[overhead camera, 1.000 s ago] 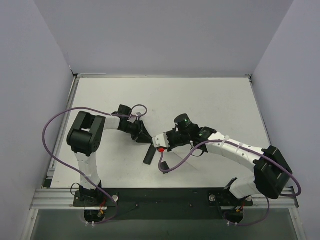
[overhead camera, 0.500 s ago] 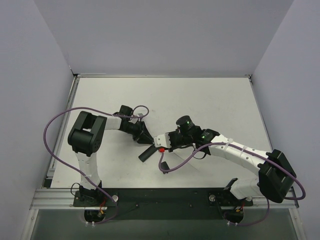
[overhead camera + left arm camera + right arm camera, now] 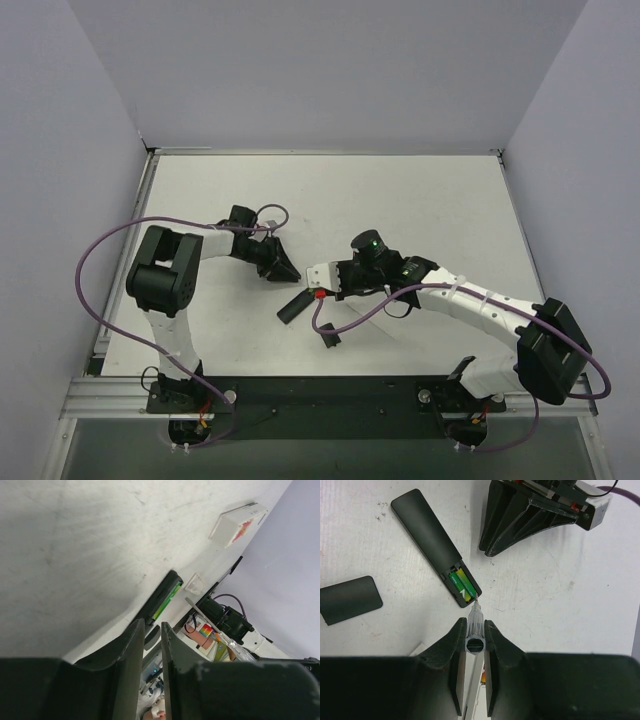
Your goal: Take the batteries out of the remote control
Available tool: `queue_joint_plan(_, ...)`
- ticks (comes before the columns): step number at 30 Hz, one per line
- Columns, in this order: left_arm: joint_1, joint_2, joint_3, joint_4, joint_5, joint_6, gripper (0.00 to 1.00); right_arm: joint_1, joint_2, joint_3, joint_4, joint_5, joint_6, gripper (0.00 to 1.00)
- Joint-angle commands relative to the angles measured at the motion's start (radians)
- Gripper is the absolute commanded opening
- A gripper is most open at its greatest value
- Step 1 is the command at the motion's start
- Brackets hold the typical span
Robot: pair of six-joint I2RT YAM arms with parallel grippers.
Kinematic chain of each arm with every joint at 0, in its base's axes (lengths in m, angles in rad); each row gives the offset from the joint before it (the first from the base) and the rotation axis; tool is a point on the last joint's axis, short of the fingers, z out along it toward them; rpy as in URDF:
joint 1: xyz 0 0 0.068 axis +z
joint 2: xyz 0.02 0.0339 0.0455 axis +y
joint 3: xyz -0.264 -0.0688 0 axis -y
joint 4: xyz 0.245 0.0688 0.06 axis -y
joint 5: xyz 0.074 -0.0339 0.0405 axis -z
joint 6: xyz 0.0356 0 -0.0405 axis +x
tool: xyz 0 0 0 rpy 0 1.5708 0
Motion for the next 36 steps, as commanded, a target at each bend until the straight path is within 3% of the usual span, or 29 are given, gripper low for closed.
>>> queue_joint_plan(1, -0.003, -0.146, -0.009, -0.005, -0.018, 0.040, 0.30, 0.003, 0.019, 0.057, -0.038, 0.002, 0.028, 0.00)
queue_joint_plan(12, -0.031, -0.272, -0.253, 0.191, 0.040, -0.075, 0.25, -0.007, 0.028, 0.050, -0.030, -0.026, 0.046, 0.00)
queue_joint_plan(36, -0.088, -0.203, -0.302, 0.225, -0.019, -0.074, 0.25, -0.020, 0.057, 0.058, -0.020, -0.075, 0.063, 0.00)
